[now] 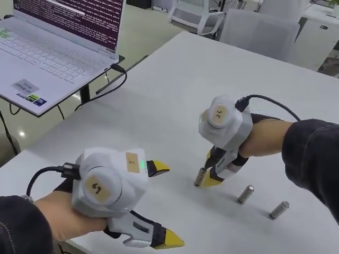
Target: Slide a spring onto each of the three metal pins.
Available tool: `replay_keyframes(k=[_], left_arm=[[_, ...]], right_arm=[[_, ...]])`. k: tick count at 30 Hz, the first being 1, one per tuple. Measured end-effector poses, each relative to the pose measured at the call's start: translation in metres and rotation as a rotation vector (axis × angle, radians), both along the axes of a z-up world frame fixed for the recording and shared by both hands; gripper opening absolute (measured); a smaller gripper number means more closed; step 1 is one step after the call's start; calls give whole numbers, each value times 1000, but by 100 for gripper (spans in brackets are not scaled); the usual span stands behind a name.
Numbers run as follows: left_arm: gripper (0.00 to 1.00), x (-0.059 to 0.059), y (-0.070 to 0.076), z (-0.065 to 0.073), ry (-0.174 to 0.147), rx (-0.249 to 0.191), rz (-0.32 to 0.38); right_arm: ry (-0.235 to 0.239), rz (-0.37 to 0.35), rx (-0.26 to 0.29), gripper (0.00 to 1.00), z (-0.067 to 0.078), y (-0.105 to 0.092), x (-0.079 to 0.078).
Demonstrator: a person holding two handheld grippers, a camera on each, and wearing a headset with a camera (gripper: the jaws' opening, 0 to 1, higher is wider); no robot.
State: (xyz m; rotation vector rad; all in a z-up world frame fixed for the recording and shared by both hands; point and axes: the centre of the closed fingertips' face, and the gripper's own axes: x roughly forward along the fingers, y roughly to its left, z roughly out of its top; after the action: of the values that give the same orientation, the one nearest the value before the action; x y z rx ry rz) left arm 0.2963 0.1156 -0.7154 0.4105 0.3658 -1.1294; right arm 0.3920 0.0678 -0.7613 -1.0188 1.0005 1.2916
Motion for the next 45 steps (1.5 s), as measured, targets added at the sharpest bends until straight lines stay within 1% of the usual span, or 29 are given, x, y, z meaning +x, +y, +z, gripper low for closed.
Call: replay_keyframes(k=[1, 2, 3, 6, 8, 12, 14, 17, 18, 20, 21, 22, 23, 25, 27, 28, 29, 30, 35, 36, 38, 39, 41, 43, 45], left_arm=[[74, 0, 0, 0, 0, 2, -1], [74, 1, -1, 1, -1, 4, -2], [74, 1, -1, 1, -1, 5, -4], [74, 2, -2, 3, -2, 9, -8], [74, 3, -2, 5, -1, 10, -9], [74, 6, -3, 7, 2, 7, -8], [74, 7, -5, 8, 3, 6, -9], [74, 8, -7, 9, 6, 5, -12], [74, 8, -7, 9, 6, 6, -12], [74, 9, -8, 10, 6, 4, -11], [74, 9, -9, 11, 6, 2, -11], [74, 9, -9, 12, 6, 0, -12], [74, 9, -10, 13, 5, 0, -11], [74, 10, -10, 13, 6, -3, -8], [74, 10, -11, 15, 11, -11, -5], [74, 10, -11, 14, 12, -12, -3], [74, 10, -11, 15, 12, -12, -3], [74, 10, -13, 16, 13, -17, -3], [74, 10, -14, 20, 18, -32, 2], [74, 10, -15, 20, 20, -36, 6], [74, 11, -16, 22, 25, -49, 10], [74, 11, -16, 23, 27, -53, 12], [74, 11, -18, 24, 28, -58, 12], [74, 10, -19, 26, 30, -61, 13], [74, 10, -20, 26, 31, -64, 15]], right_arm=[[3, -25, 23, 25, 3, -2, 0], [7, -38, 33, 25, 4, -2, -1], [3, -57, 56, 26, 8, -4, 0], [-15, -88, 81, 26, 16, -14, 1], [-25, -123, 110, 27, 21, -19, 1], [-84, -185, 188, 28, 36, -29, 5], [-112, -208, 226, 28, 45, -34, 3], [-143, -240, 264, 29, 54, -41, 2], [-164, -260, 286, 29, 58, -46, 0], [-188, -295, 325, 30, 65, -52, -3], [-195, -305, 335, 30, 67, -54, -4], [-206, -323, 359, 31, 71, -57, -7], [-210, -331, 366, 30, 73, -58, -9], [-232, -365, 405, 31, 80, -63, -13], [-253, -389, 418, 31, 85, -71, -18], [-272, -400, 429, 31, 88, -75, -20], [-275, -405, 433, 31, 89, -76, -22], [-286, -423, 449, 32, 93, -81, -27], [-337, -489, 490, 34, 101, -98, -43], [-340, -501, 494, 34, 101, -101, -46], [-360, -533, 511, 34, 102, -109, -51], [-365, -550, 521, 34, 101, -114, -52], [-376, -578, 543, 34, 102, -120, -58], [-386, -604, 550, 35, 100, -127, -65], [-395, -648, 573, 37, 98, -134, -70]])
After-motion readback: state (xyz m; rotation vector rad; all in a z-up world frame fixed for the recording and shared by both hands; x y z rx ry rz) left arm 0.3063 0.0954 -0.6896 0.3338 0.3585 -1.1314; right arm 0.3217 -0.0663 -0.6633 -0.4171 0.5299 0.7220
